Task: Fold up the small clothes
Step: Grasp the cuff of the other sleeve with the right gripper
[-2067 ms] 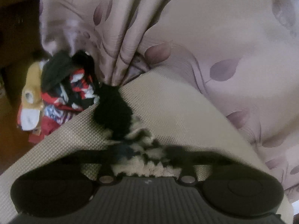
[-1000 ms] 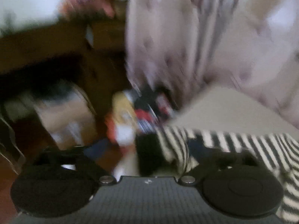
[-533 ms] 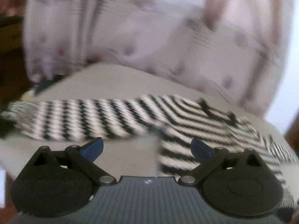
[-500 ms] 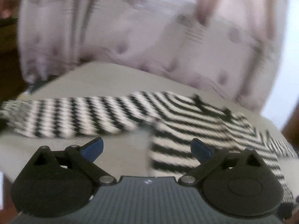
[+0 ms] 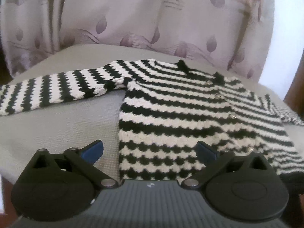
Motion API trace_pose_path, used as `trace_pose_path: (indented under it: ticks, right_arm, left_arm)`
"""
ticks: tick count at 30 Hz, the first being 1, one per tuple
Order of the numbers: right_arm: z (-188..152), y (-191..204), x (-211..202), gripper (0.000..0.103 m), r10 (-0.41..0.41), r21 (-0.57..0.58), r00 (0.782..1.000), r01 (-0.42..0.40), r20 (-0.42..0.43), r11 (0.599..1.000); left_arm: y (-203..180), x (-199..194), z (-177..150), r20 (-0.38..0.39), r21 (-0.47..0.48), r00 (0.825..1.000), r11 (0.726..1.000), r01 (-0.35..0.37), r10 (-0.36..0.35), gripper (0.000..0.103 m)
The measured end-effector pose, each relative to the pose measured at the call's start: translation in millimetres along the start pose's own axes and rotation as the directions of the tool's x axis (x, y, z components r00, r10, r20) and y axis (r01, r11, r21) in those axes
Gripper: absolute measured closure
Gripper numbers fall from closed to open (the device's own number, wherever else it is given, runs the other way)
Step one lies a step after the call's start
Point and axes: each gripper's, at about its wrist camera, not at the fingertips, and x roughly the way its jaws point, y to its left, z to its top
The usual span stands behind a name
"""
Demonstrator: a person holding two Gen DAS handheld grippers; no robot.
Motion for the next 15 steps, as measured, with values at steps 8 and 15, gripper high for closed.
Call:
trace_pose_path:
  ticks: [8,15]
  right_arm:
    - [-8.6,-0.9,8.4,0.046,0.031,0.017,0.998,-0.030,-0.047,0.999]
    - [-3.4,-4.2,-2.5,0.089,0.014,0.003,1.000,-0.014,0.016,1.000]
  left_arm:
    - [-4.6,8.2,-7.8,-0.057,0.041,0.998,0.999,-0.031,0.034,0.000]
    - [-5.9,5.7,-9.0,-0.062,0.037,0.997,0.998,-0.042,0.045,0.000]
